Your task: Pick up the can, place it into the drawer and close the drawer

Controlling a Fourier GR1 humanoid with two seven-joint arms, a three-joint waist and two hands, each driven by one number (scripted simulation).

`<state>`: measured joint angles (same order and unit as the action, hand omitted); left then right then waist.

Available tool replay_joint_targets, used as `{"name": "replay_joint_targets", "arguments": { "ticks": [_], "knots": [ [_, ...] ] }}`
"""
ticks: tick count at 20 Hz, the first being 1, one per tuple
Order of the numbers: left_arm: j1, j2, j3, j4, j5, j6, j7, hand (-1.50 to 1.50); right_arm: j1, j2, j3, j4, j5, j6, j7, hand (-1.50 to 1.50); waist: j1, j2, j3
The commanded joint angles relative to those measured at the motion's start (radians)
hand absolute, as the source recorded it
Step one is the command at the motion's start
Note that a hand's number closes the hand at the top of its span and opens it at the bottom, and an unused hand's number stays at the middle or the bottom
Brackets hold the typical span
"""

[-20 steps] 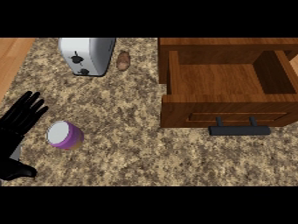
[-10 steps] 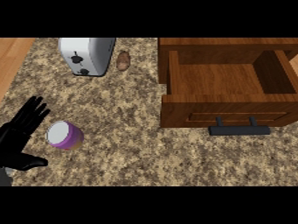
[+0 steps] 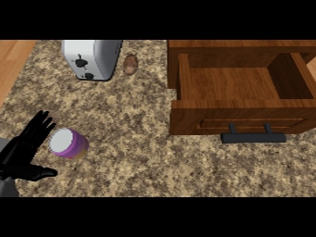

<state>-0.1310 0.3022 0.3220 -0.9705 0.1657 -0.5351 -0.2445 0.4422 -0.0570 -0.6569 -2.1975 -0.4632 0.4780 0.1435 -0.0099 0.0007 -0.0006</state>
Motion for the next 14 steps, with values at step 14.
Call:
{"name": "replay_joint_targets", "arguments": {
  "ticks": [14],
  "knots": [
    [-0.183, 0.032, -0.024, 0.500, -0.120, -0.029, -0.296, -1.50, -0.009, 0.035, -0.043, -0.084, -0.040, 0.019, 0.091, -1.50, 0.001, 0.000, 0.000]
  ]
}}
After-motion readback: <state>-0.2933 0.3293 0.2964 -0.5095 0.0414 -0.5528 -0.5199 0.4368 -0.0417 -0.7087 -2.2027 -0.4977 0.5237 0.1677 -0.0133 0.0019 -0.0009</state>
